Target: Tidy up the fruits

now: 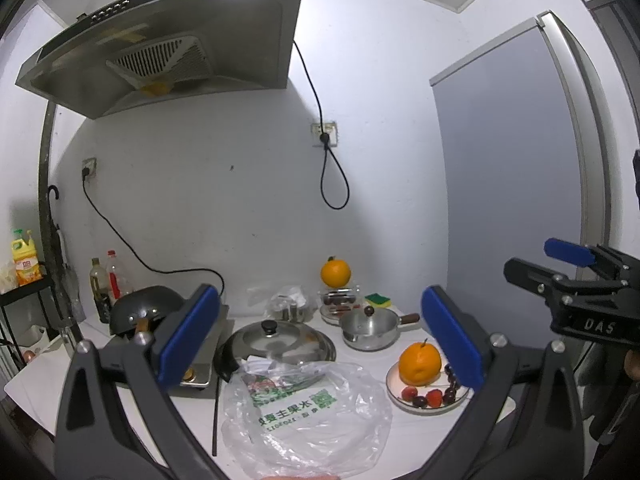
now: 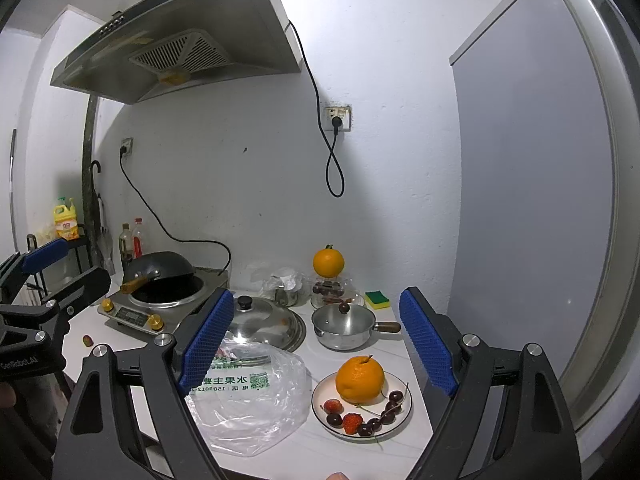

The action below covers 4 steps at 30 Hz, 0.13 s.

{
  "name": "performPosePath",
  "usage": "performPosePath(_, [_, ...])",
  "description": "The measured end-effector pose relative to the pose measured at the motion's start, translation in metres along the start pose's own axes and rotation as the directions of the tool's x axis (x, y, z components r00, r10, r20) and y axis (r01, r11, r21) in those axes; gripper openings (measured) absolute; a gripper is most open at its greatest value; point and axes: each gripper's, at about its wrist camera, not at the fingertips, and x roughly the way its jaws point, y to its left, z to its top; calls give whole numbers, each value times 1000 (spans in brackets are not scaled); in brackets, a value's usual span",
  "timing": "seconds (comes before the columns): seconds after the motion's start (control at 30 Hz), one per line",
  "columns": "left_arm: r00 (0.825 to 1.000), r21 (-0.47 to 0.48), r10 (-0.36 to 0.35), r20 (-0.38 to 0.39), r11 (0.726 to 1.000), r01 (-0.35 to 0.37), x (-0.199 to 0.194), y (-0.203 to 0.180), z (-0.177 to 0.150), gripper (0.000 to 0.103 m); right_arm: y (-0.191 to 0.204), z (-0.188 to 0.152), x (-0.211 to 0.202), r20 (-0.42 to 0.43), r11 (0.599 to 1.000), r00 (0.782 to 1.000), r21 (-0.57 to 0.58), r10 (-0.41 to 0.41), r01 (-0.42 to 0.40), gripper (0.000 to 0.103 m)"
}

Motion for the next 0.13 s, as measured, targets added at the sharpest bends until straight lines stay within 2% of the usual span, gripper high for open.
performPosePath(0.13, [1000,1,-19,-8,1000,19,0,0,-1,102,-1,0,0,0,1000,1000,-1,1,-1,87])
